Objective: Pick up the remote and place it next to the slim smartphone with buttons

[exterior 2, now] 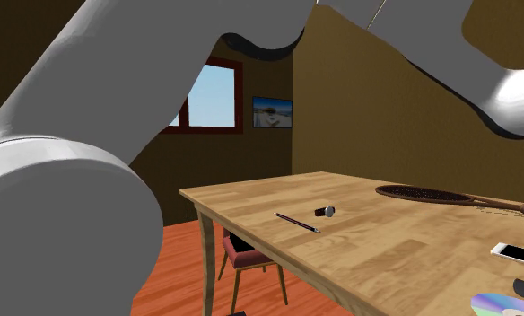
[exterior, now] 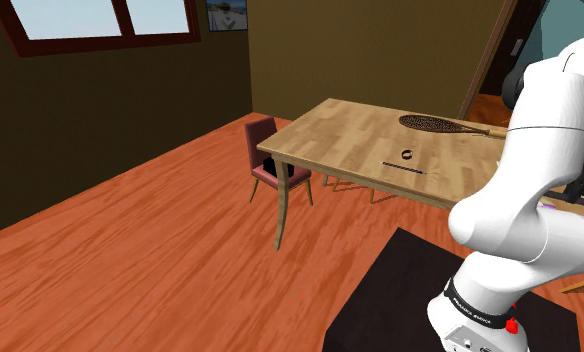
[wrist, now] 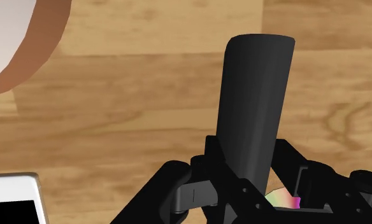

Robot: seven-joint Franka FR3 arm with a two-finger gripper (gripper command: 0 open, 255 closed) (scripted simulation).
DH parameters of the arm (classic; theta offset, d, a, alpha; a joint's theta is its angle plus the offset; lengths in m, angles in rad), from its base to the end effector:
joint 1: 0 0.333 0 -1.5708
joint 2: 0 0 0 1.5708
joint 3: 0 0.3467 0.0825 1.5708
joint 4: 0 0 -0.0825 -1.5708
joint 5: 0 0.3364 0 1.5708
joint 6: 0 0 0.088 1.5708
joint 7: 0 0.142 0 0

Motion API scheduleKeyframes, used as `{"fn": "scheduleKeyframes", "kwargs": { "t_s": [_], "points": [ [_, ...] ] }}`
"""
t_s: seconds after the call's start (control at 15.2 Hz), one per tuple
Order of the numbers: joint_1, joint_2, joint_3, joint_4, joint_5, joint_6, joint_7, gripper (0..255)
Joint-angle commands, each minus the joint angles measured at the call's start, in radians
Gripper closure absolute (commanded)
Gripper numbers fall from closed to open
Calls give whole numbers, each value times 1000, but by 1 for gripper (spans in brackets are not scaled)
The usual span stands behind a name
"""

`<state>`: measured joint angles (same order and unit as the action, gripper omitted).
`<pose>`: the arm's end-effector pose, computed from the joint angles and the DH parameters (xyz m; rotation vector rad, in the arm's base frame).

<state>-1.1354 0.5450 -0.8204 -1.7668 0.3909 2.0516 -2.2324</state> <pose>-0.1464 -0.5937 0.3444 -3.0530 -0.2137 0.0223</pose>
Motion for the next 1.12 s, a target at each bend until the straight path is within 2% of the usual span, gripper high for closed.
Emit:
{"fn": "scheduleKeyframes", "kwargs": {
  "t_s": [0.0, 0.33, 0.4, 0.73, 0.99, 1.06],
  "points": [
    [1, 0, 0, -2, 1, 3, 0, 255],
    [1, 0, 0, -2, 1, 3, 0, 255],
    [1, 0, 0, -2, 1, 3, 0, 0],
    [0, 0, 0, -2, 1, 3, 0, 0],
    [16, -48, -31, 65, -44, -100, 29, 0],
    [16, -48, -31, 65, -44, -100, 29, 0]
  ]
}}
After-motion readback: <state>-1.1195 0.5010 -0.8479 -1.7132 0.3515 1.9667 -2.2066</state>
